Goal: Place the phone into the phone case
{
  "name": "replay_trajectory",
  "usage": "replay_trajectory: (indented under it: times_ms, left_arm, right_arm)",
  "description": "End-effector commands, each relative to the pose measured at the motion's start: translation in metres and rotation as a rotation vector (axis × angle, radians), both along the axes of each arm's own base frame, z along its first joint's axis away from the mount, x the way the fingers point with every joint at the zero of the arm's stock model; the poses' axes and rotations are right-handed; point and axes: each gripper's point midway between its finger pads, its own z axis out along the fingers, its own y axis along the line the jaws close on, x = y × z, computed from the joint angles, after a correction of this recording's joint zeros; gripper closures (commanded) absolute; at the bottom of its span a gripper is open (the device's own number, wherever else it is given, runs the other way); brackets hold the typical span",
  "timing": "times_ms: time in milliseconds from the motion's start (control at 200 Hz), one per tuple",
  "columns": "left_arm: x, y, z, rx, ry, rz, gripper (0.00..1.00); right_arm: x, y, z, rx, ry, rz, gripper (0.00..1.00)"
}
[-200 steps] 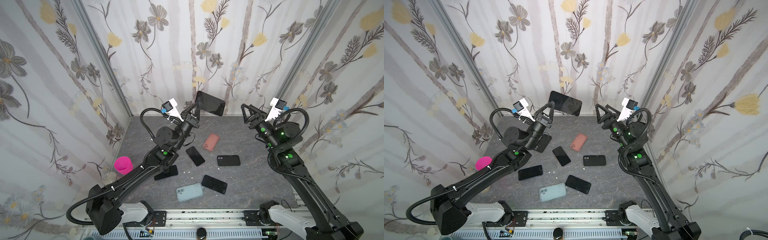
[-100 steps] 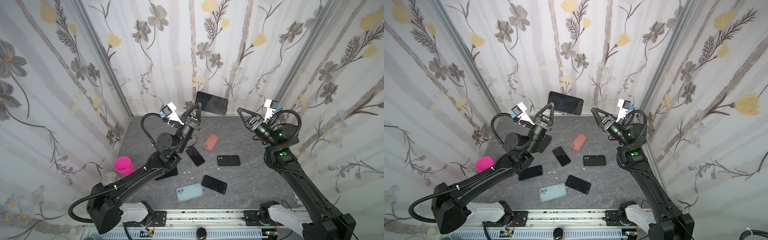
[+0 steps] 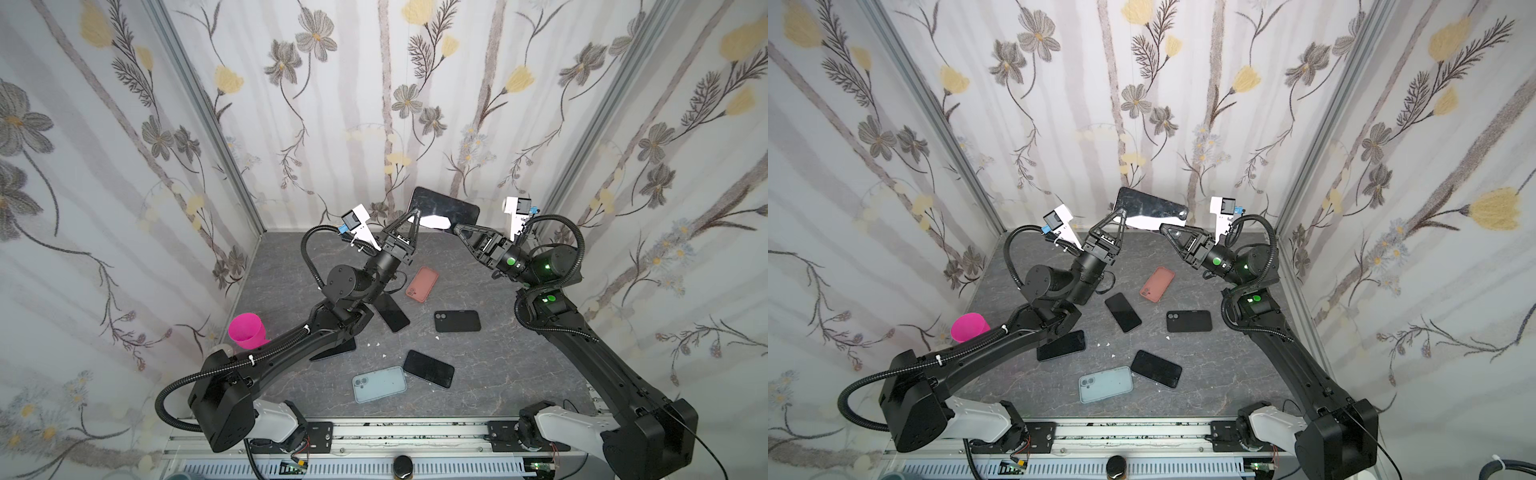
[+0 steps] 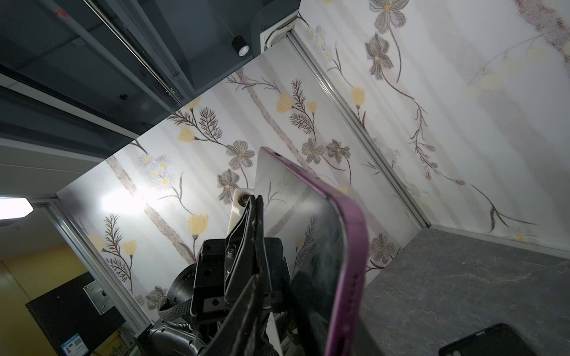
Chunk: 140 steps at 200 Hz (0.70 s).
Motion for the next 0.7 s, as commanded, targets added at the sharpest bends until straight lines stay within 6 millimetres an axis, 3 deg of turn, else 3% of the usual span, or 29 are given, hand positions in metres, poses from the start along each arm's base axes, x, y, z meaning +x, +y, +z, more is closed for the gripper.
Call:
replay_trajectory:
  times_ms: [0, 205, 415, 589, 694]
  left_arm:
    - [-0.011, 0.007, 0.017, -0.059, -0.058, -0.022, 1.0]
    - [-0.018, 0.008, 0.019, -0.077, -0.07, -0.059, 1.0]
    - [-0.02, 0.005, 0.014, -0.06, -0.08, -0.076, 1.0]
    - [-0.03, 0.004, 0.019, -0.04, -0.126, -0.098, 1.0]
    - [-0.036, 0.004, 0.02, -0.028, -0.146, -0.114, 1.0]
  right_arm:
    - [-0.025, -0.006, 0.024, 0.049, -0.123, 0.021, 0.64]
    - [-0.031, -0.012, 0.031, 0.003, -0.155, -0.048, 0.57]
    - [-0.029, -0.013, 0.037, -0.009, -0.171, -0.067, 0.57]
    - [-0.024, -0.015, 0.034, -0.016, -0.157, -0.098, 0.59]
    - [-0.025, -0.015, 0.035, -0.011, -0.166, -0.1, 0.66]
